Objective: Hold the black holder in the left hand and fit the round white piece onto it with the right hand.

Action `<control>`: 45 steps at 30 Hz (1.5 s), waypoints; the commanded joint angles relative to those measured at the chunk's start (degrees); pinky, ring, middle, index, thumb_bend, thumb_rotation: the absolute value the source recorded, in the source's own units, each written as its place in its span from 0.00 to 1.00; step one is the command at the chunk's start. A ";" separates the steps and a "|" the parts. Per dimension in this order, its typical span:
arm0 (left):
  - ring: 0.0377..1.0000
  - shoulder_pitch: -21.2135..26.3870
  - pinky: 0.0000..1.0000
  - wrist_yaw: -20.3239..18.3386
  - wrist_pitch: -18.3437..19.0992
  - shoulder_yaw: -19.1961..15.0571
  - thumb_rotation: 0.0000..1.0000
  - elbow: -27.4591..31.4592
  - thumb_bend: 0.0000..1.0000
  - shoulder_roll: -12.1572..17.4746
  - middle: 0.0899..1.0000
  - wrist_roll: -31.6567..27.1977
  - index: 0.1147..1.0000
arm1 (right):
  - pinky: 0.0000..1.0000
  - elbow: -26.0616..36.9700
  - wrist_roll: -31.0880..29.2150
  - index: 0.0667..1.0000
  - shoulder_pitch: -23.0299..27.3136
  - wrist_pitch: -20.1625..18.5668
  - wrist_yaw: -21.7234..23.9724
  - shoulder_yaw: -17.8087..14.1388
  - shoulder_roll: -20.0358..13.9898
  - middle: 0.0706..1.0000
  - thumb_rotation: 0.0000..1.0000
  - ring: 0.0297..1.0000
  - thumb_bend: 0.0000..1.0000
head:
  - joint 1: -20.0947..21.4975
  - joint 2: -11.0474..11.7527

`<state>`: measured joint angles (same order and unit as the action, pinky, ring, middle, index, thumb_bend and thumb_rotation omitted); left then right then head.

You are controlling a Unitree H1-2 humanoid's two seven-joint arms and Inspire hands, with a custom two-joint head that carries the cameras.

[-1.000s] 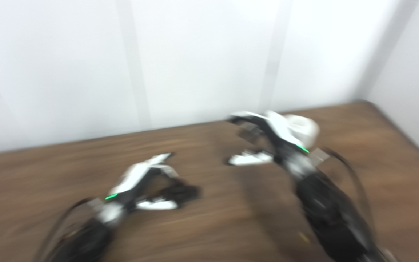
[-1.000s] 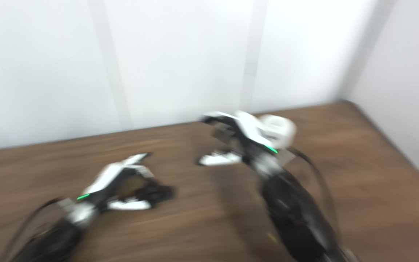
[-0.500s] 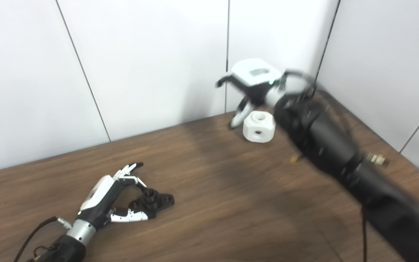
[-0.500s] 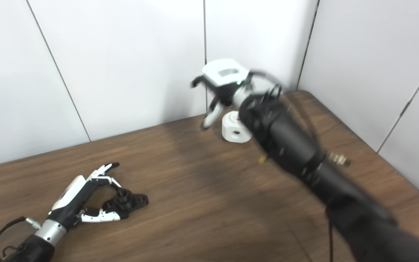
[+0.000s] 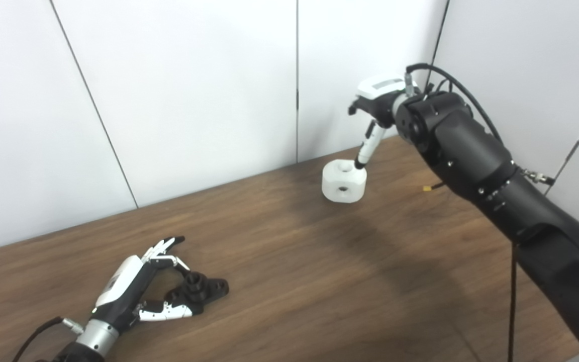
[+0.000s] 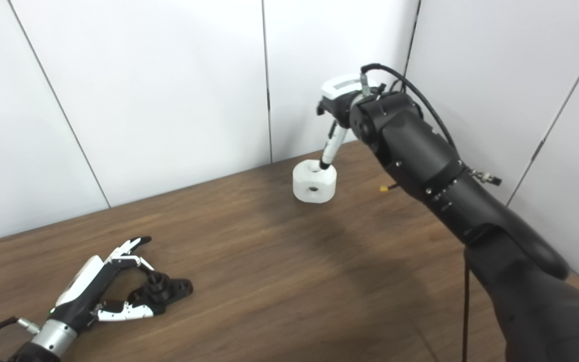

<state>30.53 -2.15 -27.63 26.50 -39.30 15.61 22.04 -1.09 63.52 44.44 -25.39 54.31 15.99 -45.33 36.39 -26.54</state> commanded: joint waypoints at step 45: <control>1.00 -6.62 1.00 -2.77 0.74 2.17 0.05 -4.75 0.52 0.88 0.96 1.16 0.42 | 0.94 -13.41 0.04 0.77 2.28 -0.78 -7.91 1.62 7.49 0.97 0.35 0.97 0.91 | -2.43 -0.91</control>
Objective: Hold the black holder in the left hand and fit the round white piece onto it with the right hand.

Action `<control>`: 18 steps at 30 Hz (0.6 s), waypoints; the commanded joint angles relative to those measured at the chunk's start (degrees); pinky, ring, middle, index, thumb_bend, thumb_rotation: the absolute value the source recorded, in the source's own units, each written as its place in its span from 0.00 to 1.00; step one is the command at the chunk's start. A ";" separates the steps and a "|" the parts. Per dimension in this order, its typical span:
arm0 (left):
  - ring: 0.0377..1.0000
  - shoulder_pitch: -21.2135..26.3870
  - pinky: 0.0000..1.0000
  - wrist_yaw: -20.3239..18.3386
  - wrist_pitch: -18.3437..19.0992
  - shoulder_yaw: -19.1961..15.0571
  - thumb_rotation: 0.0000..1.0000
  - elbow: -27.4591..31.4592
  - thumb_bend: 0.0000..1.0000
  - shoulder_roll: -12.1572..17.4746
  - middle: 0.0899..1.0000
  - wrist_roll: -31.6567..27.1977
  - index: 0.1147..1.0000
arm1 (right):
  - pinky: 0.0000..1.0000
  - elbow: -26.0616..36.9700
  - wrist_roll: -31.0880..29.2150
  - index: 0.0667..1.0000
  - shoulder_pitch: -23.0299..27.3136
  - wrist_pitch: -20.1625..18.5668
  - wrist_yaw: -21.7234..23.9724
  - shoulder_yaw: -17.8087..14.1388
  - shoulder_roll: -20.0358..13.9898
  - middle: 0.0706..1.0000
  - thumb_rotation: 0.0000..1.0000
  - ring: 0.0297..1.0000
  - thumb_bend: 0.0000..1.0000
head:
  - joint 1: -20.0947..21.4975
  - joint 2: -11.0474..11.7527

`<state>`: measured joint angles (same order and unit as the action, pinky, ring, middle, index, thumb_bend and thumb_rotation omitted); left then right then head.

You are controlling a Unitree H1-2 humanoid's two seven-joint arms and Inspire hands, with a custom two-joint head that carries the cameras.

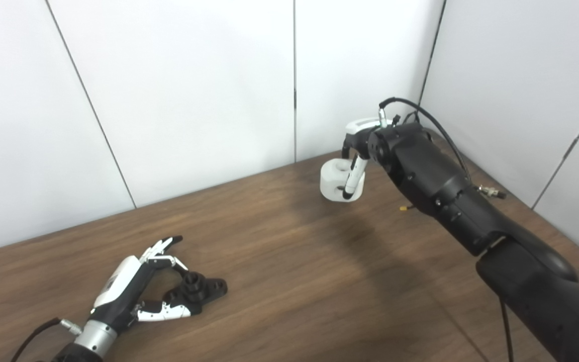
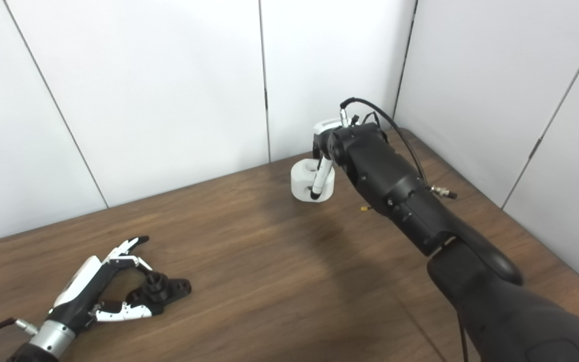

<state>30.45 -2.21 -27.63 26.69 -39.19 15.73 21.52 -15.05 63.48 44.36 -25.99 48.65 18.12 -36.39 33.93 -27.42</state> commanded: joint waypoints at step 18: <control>1.00 -7.32 1.00 -3.29 0.97 1.15 0.06 -3.05 0.52 0.86 0.95 1.01 0.42 | 0.84 -1.08 -3.23 0.63 -0.49 4.64 -17.27 -0.54 -2.41 0.82 0.23 0.86 0.84 | -0.89 -0.55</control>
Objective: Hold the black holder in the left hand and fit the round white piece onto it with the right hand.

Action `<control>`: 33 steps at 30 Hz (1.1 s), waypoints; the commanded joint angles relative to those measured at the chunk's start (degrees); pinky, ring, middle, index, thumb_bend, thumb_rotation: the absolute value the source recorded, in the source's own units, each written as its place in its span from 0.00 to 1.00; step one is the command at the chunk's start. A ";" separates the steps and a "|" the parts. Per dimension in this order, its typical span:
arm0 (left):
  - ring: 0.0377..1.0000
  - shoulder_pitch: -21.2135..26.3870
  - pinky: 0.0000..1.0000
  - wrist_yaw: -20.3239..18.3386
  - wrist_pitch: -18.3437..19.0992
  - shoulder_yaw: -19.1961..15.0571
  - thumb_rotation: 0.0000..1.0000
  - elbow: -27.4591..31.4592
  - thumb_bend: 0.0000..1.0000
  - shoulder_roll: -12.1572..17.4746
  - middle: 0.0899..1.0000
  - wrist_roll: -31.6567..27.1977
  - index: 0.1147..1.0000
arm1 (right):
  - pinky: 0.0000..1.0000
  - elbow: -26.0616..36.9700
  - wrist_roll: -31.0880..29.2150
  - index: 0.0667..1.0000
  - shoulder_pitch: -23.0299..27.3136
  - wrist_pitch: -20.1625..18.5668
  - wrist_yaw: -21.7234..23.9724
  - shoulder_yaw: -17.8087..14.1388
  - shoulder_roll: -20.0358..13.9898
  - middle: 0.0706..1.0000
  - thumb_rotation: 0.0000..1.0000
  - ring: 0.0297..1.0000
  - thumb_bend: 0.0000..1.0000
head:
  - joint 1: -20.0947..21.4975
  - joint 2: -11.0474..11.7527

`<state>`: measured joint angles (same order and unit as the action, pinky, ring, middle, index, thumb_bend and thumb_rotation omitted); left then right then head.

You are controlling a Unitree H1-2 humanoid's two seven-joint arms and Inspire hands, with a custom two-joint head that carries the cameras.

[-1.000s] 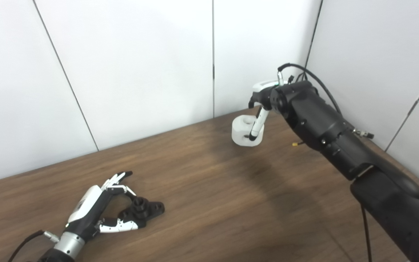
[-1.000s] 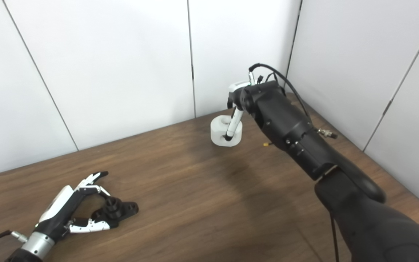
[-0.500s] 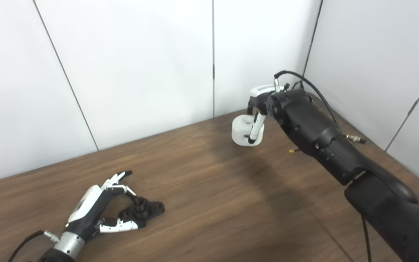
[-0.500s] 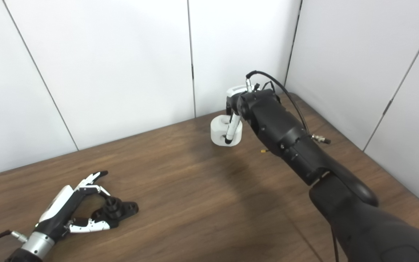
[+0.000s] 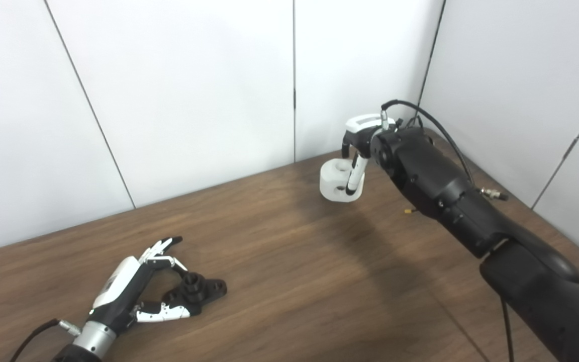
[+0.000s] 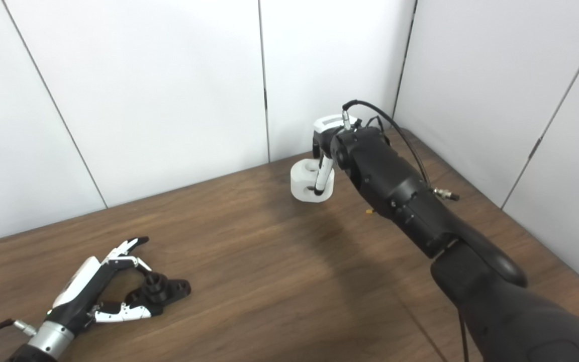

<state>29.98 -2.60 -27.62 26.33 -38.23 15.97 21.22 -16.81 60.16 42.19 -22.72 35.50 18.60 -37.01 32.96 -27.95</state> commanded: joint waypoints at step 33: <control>1.00 -7.54 0.99 -1.83 1.09 0.27 0.05 -2.38 0.52 -0.65 0.95 3.07 0.42 | 0.66 5.38 -1.70 0.44 -1.41 3.48 -19.33 -1.63 -0.45 0.68 0.14 0.71 0.52 | -4.69 -2.82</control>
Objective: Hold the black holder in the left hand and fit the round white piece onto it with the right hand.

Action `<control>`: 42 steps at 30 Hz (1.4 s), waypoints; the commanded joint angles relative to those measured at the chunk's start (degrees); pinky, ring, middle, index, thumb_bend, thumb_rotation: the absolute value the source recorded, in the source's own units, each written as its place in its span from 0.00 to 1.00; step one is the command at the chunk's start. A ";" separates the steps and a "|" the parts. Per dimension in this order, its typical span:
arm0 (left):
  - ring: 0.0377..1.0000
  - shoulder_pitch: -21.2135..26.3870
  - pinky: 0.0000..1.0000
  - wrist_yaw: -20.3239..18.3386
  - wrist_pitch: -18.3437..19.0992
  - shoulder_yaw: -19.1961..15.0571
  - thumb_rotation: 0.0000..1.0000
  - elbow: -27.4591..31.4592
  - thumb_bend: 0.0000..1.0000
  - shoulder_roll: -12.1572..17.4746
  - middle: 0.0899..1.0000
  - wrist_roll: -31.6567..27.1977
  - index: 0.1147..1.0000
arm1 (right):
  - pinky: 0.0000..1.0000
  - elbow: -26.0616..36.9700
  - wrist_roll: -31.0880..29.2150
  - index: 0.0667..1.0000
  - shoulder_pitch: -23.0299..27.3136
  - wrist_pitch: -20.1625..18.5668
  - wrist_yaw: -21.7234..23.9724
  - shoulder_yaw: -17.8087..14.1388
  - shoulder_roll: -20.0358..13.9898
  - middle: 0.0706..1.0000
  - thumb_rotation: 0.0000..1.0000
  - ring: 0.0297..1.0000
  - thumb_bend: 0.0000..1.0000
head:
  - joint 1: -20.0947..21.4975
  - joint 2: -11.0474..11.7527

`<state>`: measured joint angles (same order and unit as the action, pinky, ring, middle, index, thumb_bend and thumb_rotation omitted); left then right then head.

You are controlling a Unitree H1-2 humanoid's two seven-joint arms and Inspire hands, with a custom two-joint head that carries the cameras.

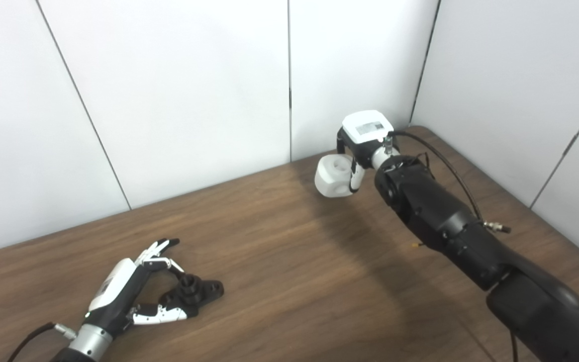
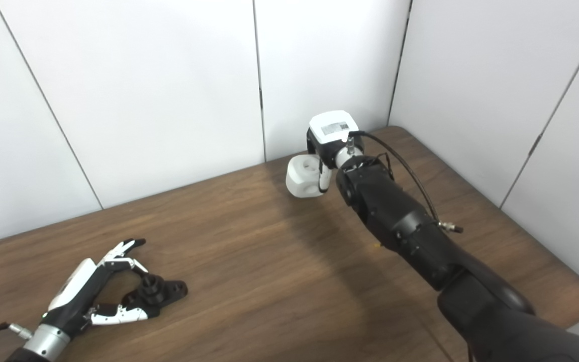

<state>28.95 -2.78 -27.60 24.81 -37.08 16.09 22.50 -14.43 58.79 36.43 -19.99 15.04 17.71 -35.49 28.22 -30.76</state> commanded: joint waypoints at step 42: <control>1.00 -6.65 1.00 -2.13 9.21 3.04 0.06 1.13 0.52 -6.35 0.95 5.24 0.41 | 0.62 20.76 -4.22 0.44 11.42 9.86 26.28 2.24 3.98 0.68 0.14 0.72 0.53 | -20.79 -6.45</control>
<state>28.25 -1.39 -21.25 24.40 -33.32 13.06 25.94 5.29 54.37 45.32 -10.78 43.36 21.30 -31.50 7.38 -37.18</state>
